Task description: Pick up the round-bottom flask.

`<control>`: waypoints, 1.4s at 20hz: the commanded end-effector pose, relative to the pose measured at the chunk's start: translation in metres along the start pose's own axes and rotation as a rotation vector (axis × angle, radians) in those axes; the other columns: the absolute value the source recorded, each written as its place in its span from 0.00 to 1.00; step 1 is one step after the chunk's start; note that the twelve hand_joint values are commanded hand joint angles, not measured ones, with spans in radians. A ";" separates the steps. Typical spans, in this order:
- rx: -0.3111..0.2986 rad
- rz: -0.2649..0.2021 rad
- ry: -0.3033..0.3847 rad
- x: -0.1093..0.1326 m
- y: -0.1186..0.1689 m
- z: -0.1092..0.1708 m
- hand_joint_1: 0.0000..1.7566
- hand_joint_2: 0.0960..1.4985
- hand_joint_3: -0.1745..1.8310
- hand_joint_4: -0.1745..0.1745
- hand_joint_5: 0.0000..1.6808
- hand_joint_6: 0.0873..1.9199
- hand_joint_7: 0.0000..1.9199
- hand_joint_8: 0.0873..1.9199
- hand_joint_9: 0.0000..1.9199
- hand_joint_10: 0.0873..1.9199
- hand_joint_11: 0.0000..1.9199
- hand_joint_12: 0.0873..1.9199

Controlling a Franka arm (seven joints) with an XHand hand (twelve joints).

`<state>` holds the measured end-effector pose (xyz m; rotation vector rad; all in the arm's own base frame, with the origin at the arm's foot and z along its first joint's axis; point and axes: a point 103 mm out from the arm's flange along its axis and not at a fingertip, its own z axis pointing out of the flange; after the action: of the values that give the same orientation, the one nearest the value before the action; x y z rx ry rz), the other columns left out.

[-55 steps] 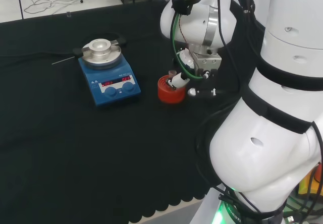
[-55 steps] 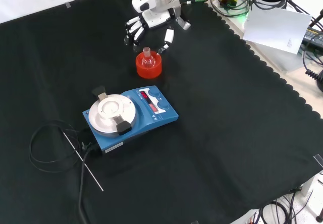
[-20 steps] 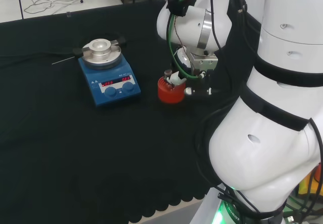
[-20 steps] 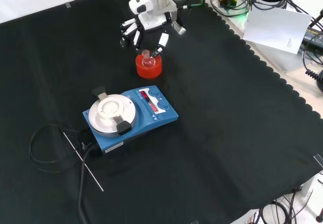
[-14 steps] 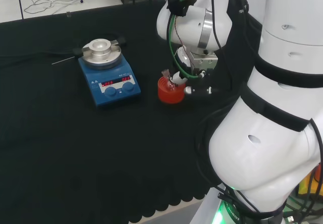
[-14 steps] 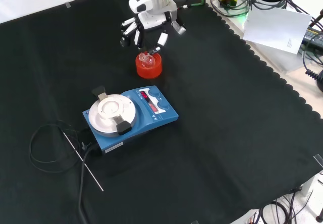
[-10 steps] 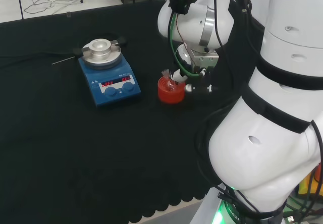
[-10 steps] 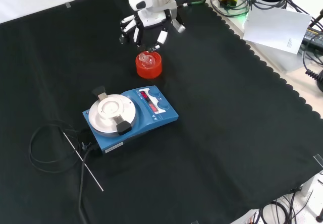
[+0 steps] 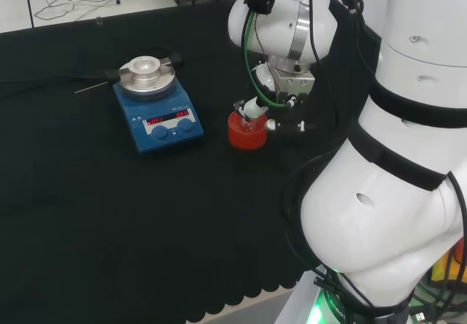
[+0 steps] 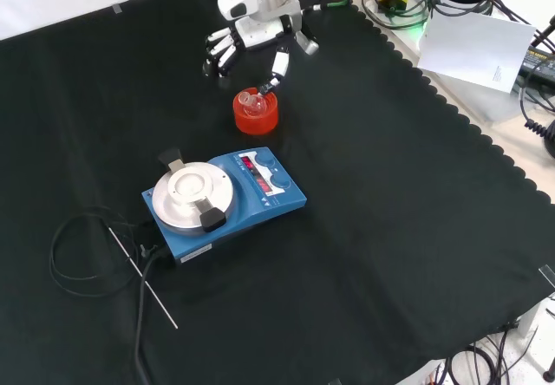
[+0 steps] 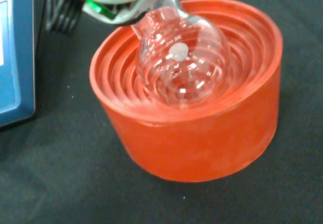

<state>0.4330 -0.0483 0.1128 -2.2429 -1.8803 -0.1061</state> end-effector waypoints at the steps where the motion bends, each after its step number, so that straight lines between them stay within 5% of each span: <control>1: 0.032 -0.013 0.014 0.004 0.001 0.009 0.49 0.35 0.40 0.25 0.29 0.38 0.08 0.35 0.19 0.35 0.00 0.73; 28: 0.037 0.015 0.066 0.006 0.015 0.024 0.49 0.37 0.39 0.20 0.45 0.40 0.10 0.35 0.21 0.35 0.00 0.73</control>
<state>0.4464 -0.0417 0.0892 -2.2002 -1.8170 -0.1416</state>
